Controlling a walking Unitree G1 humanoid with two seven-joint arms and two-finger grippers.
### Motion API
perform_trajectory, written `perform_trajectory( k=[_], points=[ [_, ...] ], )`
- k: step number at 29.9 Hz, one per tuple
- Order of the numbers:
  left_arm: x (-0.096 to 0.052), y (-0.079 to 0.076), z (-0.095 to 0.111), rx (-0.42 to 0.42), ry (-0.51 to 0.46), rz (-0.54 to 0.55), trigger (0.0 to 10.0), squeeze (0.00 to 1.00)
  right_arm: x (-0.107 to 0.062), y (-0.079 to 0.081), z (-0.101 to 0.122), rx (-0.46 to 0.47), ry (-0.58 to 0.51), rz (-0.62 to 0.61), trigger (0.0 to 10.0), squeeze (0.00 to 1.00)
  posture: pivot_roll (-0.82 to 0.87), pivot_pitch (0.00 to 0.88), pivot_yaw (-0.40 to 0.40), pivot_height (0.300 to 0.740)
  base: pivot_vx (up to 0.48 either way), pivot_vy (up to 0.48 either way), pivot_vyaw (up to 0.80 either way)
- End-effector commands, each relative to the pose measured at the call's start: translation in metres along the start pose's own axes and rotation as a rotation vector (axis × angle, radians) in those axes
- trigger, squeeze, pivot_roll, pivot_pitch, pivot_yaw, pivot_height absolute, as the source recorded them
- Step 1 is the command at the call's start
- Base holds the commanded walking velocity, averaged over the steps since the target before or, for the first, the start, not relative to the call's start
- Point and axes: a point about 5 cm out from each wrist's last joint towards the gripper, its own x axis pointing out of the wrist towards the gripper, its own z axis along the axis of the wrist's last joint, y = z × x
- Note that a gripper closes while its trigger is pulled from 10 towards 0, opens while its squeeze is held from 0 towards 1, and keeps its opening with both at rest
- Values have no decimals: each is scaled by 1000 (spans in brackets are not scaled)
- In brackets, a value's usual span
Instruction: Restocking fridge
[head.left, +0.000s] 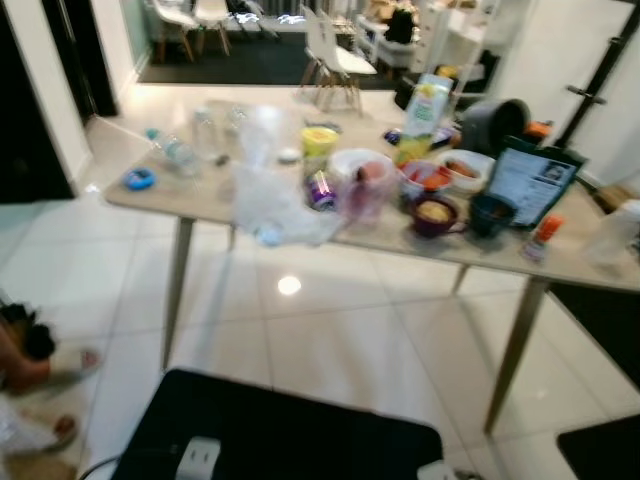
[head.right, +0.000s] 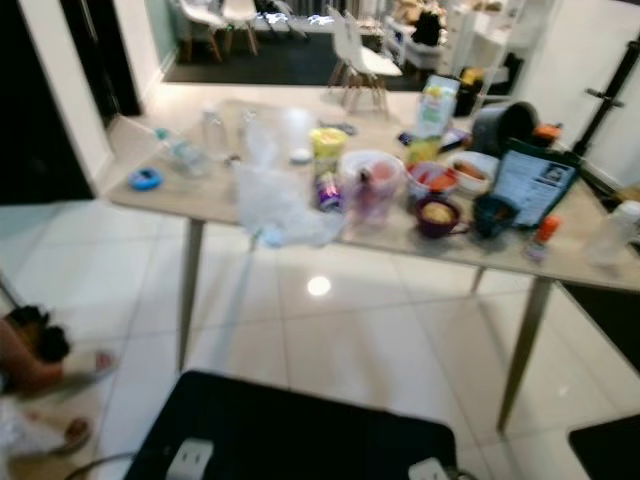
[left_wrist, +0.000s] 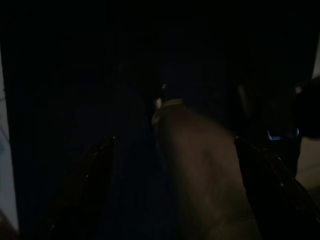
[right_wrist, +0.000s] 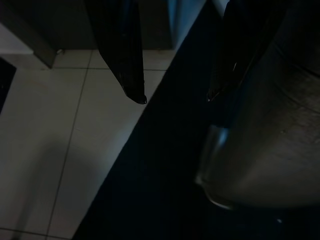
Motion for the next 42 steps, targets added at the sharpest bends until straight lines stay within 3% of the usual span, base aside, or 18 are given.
perform_trajectory(
  k=[1,28,35,38,42],
  points=[
    [0,-2,-5,-8,17,1,10000,0,-1,-4,1,-2,0,-13,10000,0,47,0,-13,740,0,0,0],
    [-2,3,-10,-87,8,35,10000,0,-1,-6,-1,-15,-1,-41,10000,0,49,0,-21,740,0,0,0],
    [-5,14,-9,-119,-7,78,10000,0,-3,-18,2,14,-18,-85,10000,0,57,0,-36,740,0,0,0],
    [-5,17,-5,-161,-27,97,10000,0,-6,-33,5,59,-31,-115,10000,0,61,0,-45,740,0,0,0],
    [-5,18,-4,-109,-13,89,10000,0,-7,-44,16,101,-64,-154,10000,0,67,0,-45,740,0,0,0]
  ],
)
